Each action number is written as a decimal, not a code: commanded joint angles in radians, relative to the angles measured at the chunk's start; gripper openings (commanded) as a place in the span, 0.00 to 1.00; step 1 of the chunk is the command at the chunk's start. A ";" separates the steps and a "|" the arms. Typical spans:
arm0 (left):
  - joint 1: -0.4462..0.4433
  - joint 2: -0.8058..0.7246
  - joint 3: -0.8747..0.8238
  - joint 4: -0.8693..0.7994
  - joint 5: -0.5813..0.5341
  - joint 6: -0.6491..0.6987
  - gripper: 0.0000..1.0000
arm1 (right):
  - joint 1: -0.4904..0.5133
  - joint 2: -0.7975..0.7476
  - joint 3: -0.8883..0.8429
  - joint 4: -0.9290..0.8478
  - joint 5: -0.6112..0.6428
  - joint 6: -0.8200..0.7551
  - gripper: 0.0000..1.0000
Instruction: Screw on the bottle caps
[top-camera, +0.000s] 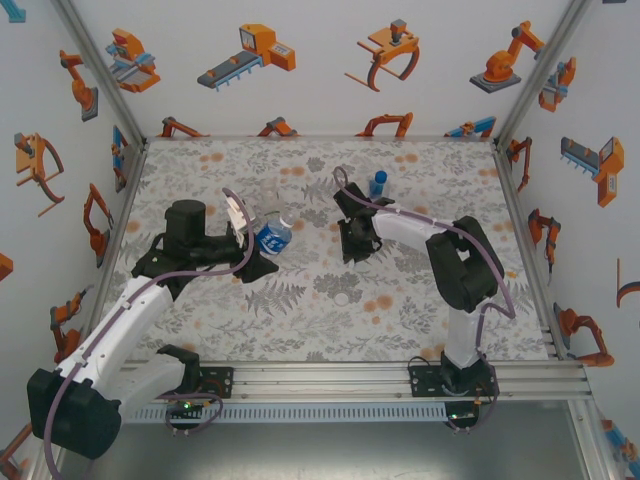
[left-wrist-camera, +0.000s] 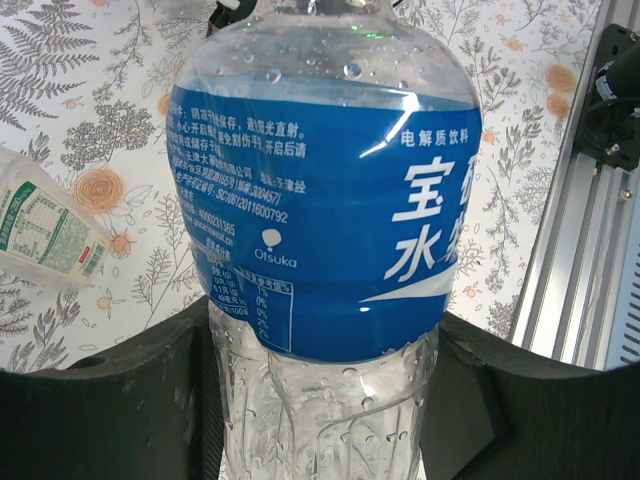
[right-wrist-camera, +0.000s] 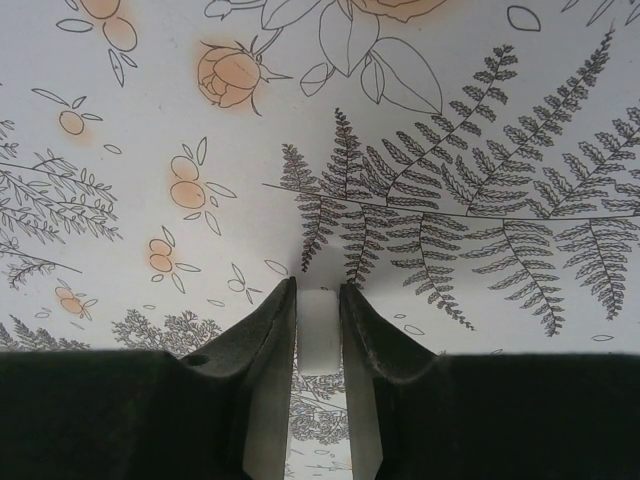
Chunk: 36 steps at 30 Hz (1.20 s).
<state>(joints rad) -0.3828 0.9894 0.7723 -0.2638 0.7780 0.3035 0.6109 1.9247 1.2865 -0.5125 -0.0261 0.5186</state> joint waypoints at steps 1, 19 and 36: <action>0.004 0.000 0.035 -0.015 0.027 0.023 0.00 | -0.003 0.008 0.005 -0.055 0.054 -0.023 0.27; 0.002 -0.008 0.036 -0.023 0.025 0.025 0.00 | 0.111 0.154 0.174 -0.326 0.437 -0.125 0.34; 0.001 0.005 0.042 -0.029 0.026 0.025 0.00 | 0.196 0.174 0.227 -0.334 0.413 -0.104 0.37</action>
<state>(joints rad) -0.3828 0.9909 0.7727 -0.2794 0.7784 0.3038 0.8082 2.0895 1.5143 -0.8452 0.4156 0.3954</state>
